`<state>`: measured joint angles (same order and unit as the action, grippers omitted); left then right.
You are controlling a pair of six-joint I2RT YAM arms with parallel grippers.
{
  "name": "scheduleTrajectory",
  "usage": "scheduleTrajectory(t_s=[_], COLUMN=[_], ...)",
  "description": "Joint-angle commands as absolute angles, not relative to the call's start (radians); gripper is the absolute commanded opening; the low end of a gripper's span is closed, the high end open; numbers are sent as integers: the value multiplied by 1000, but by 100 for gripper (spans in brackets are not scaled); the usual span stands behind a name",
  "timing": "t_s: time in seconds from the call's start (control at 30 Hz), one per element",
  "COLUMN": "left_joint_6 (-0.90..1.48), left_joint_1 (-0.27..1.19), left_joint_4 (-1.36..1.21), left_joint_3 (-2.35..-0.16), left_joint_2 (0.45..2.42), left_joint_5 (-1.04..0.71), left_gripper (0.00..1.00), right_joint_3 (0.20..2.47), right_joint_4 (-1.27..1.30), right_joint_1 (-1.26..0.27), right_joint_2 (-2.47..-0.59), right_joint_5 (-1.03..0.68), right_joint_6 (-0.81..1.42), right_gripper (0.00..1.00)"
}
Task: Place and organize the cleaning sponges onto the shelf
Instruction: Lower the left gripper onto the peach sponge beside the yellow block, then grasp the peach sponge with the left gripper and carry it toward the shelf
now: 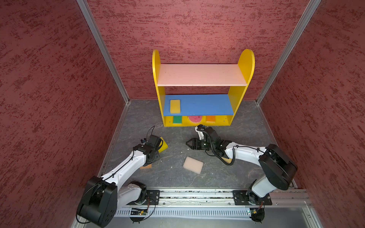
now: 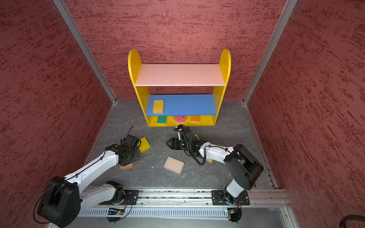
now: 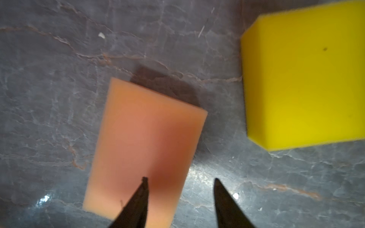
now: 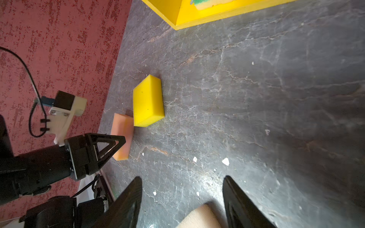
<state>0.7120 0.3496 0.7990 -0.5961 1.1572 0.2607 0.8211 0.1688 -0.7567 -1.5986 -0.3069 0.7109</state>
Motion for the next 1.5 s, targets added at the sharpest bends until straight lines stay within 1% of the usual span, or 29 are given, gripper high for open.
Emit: scheduleTrajectory(t_s=[0.0,0.03,0.1,0.13,0.17,0.2,0.27,0.33,0.37,0.53,0.7,0.83,1.0,1.13,1.3,1.33,1.4,1.47], left_joint_6=[712,716,720,719,716,715,722,740,747,766,754,752,739,711,676,671,675,687], left_joint_1=[362,364,368,370,374,380,403,429,444,511,531,536,570,574,572,572,566,560], left_joint_4=[736,731,716,711,707,705,712,738,748,770,707,624,559,531,508,503,487,448], left_joint_3=[-594,-594,-589,-588,-588,-590,-604,-634,-656,-784,-872,-901,-955,-1004,-1068,-1080,-1093,-1084], left_joint_2=[1165,1171,1190,1199,1208,1212,1203,1180,1163,1105,1134,1229,1356,1466,1636,1670,1723,1751], left_joint_5=[233,224,205,193,178,164,145,122,106,79,42,1,-11,-15,-34,-40,-67,-105], left_gripper=[39,40,47,46,39,28,12,3,0,0,0,0,0,0,0,1,12,21], right_joint_3=[816,816,816,816,816,816,815,815,816,824,820,809,810,816,840,844,847,845], right_joint_4=[187,186,189,191,191,190,186,180,175,169,164,139,106,111,97,96,97,95], right_joint_1=[-759,-759,-759,-759,-759,-759,-759,-759,-759,-759,-759,-759,-759,-764,-765,-765,-765,-765], right_joint_2=[-1570,-1570,-1568,-1568,-1567,-1567,-1565,-1564,-1564,-1556,-1531,-1502,-1470,-1459,-1470,-1482,-1500,-1512], right_joint_5=[-309,-309,-307,-308,-310,-310,-309,-306,-303,-286,-251,-211,-193,-179,-163,-169,-179,-175], right_joint_6=[712,710,710,710,710,710,708,704,702,697,705,706,700,694,690,690,692,693], right_gripper=[66,66,66,66,66,66,66,66,66,66,66,66,66,62,61,61,61,61])
